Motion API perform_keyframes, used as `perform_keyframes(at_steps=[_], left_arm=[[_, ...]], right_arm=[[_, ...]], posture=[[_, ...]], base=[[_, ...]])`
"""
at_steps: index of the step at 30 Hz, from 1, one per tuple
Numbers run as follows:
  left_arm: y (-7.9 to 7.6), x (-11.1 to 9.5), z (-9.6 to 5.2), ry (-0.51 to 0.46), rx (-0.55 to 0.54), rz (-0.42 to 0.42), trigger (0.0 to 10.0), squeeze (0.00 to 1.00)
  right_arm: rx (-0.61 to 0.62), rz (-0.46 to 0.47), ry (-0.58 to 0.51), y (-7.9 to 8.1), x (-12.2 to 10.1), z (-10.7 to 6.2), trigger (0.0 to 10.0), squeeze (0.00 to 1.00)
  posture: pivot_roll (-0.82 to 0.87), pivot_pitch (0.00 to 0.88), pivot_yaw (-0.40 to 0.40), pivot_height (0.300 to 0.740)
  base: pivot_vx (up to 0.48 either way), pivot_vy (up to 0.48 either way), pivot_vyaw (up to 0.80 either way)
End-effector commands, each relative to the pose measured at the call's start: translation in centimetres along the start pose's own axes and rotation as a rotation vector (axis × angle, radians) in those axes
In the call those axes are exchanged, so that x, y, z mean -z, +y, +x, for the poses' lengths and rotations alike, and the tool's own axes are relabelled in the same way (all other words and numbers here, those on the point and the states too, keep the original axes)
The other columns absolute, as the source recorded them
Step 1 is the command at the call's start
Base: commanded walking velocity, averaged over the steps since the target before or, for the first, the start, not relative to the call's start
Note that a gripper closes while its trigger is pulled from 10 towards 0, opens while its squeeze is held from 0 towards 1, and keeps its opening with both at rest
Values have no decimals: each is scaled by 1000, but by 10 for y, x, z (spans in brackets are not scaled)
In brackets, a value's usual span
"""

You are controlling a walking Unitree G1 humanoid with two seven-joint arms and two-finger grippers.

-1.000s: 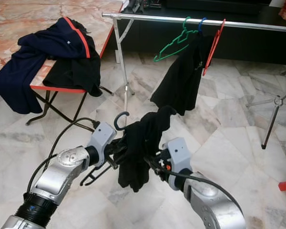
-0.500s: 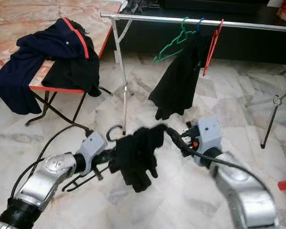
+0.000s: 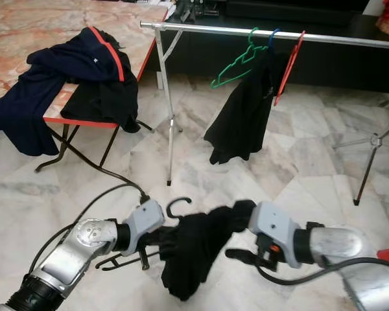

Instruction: Hang hanger

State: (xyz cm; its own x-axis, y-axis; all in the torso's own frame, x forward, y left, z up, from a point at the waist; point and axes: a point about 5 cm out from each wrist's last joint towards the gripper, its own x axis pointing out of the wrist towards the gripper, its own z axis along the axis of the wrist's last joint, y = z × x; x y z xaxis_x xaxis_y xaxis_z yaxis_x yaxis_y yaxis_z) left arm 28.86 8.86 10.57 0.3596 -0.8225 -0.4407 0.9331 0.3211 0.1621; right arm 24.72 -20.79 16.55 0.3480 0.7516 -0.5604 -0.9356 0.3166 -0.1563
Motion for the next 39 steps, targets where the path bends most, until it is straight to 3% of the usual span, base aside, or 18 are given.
perform_keyframes(at_steps=[1, 8, 19, 22, 28, 32, 39], left_arm=[[-5, -10, 2, -27, 64, 60, 10000, 0], [-16, -20, 4, -18, 198, 127, 10000, 0], [-16, -35, 5, -28, 254, 174, 10000, 0], [-16, -38, 6, -31, 267, 185, 10000, 0], [-22, -41, 7, -30, 307, 191, 10000, 0], [-22, -41, 7, -24, 309, 194, 10000, 0], [-23, -44, 9, -29, 315, 199, 10000, 0]], right_arm=[[-56, 9, -12, -2, 4, -5, 10000, 0], [-186, -27, 22, -5, 16, -1, 10000, 0], [-257, -99, 93, -12, 31, 15, 10000, 0], [-184, -125, 73, -21, 29, 25, 10000, 0], [-175, -170, 38, -25, 25, 33, 10000, 0], [-188, -147, -3, -26, 19, 33, 10000, 0], [-271, -119, 58, -17, 34, 43, 10000, 0]], posture=[[-61, 94, -61, 740], [-43, 100, -63, 740], [-33, 140, -63, 740], [-32, 146, -64, 740], [-23, 166, -67, 740], [-24, 177, -69, 740], [-15, 188, -76, 740]], base=[[0, 0, 0], [0, 0, 0], [0, 0, 0], [0, 0, 0], [0, 0, 0], [0, 0, 0], [0, 0, 0]])
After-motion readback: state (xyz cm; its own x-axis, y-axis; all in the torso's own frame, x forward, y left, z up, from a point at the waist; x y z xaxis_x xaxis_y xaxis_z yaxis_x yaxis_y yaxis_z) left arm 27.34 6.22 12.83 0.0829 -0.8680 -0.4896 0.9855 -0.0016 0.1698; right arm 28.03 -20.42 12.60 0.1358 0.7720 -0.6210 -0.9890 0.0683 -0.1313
